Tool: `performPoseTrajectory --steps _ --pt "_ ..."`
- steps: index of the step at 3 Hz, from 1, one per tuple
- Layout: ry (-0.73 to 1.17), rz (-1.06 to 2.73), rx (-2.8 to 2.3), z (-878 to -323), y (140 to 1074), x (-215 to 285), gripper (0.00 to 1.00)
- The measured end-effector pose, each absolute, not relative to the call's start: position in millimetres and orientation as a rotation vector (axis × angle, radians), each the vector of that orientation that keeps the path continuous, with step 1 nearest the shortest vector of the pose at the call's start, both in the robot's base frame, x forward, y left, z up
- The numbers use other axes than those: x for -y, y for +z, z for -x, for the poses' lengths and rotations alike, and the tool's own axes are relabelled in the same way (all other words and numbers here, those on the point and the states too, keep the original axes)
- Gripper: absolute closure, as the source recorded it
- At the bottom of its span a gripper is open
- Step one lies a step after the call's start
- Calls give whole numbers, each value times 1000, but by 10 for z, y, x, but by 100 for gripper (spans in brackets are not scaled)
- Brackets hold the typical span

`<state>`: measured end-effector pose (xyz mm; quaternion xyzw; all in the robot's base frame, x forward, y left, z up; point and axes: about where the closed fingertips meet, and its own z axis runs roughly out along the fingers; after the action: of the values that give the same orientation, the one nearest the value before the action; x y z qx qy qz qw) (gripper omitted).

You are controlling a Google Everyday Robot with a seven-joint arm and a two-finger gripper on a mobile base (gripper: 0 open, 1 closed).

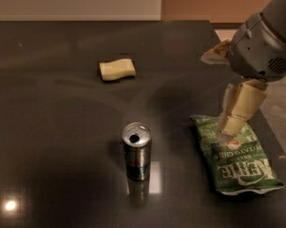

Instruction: Move redbull can near sponge

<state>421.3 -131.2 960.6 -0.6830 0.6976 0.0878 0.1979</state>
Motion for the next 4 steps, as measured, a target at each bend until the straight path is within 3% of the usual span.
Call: performPoseTrajectory --steps 2,4 --pt "562 1996 -1722 -3781 9301 500 0" --pt "742 2042 -1590 -3477 9152 15 0"
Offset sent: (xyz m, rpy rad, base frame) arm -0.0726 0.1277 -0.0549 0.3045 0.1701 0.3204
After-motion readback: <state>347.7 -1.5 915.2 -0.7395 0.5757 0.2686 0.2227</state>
